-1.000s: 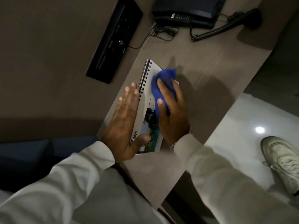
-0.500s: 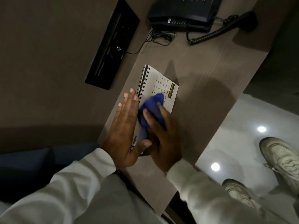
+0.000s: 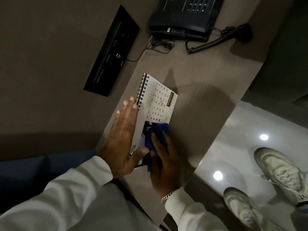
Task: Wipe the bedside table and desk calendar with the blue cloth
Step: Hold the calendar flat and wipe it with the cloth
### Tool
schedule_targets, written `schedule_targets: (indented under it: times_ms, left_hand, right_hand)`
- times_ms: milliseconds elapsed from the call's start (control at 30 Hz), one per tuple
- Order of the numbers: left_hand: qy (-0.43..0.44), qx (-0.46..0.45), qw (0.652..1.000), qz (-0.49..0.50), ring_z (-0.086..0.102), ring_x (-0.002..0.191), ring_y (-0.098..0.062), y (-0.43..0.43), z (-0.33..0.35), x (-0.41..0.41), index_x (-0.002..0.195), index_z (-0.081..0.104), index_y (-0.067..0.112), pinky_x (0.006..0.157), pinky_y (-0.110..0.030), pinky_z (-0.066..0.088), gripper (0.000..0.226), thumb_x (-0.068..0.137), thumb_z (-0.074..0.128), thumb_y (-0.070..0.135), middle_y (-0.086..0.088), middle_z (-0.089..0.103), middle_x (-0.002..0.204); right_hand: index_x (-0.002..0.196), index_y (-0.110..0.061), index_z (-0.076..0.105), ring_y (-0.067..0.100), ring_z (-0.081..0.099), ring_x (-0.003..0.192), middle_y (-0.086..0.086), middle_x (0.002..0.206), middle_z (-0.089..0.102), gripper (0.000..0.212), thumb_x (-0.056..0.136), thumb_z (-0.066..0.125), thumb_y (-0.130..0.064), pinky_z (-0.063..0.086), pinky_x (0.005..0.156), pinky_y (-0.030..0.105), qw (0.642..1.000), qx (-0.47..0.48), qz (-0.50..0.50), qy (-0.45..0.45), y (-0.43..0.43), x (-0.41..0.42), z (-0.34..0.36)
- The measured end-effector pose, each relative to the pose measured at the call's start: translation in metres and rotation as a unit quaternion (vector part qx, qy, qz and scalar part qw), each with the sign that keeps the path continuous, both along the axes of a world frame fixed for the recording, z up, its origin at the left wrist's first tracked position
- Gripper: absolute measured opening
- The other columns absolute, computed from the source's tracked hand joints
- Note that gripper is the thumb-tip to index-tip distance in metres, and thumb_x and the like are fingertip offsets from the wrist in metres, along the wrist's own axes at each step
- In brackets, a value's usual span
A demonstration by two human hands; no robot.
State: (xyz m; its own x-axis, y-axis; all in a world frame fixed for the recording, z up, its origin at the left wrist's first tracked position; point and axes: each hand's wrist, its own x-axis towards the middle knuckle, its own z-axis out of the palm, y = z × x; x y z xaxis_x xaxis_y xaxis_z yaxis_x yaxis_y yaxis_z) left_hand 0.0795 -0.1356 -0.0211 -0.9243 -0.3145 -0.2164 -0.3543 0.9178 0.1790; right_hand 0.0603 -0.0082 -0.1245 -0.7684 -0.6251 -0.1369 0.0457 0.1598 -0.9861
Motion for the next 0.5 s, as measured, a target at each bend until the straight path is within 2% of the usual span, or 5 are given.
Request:
schedule_targets:
  times_ms: [167,300,367,500]
  left_hand:
    - [0.002,-0.007,1.0,-0.018,-0.008,0.156,-0.024,-0.004,-0.002,0.002,0.155,-0.007,0.011,0.127,-0.042,0.0,0.09,0.091,0.015,0.069,0.002,-0.016,0.166]
    - [-0.004,-0.014,1.0,-0.014,-0.005,0.156,-0.03,-0.003,-0.001,0.002,0.154,0.001,-0.001,0.126,-0.049,0.003,0.094,0.091,0.016,0.068,-0.015,-0.005,0.167]
    - [-0.001,-0.009,1.0,-0.008,-0.004,0.156,-0.031,-0.002,0.0,0.002,0.153,0.005,-0.004,0.126,-0.051,0.005,0.095,0.091,0.018,0.068,-0.02,0.0,0.166]
    - [0.003,0.001,1.0,-0.002,-0.002,0.156,-0.03,-0.001,0.002,0.0,0.153,0.005,-0.002,0.126,-0.053,0.007,0.095,0.091,0.019,0.068,-0.019,0.001,0.166]
  right_hand:
    - [0.142,-0.032,0.035,0.027,0.036,0.141,0.014,0.155,0.033,0.043,0.1,0.032,-0.041,0.036,0.114,0.043,0.998,-0.058,0.011,0.016,-0.032,-0.044,0.017]
    - [0.14,-0.021,0.044,0.023,0.034,0.14,0.015,0.154,0.035,0.043,0.098,0.04,-0.022,0.035,0.115,0.043,0.998,-0.018,-0.063,-0.003,-0.059,-0.086,0.02]
    - [0.142,-0.02,0.042,0.026,0.037,0.14,0.013,0.155,0.034,0.046,0.097,0.039,-0.024,0.038,0.112,0.047,0.998,0.011,-0.057,-0.033,-0.06,-0.092,0.016]
    - [0.144,-0.021,0.038,0.029,0.041,0.136,0.011,0.156,0.033,0.043,0.101,0.04,-0.022,0.043,0.108,0.049,0.995,0.071,-0.011,-0.071,-0.045,-0.079,0.006]
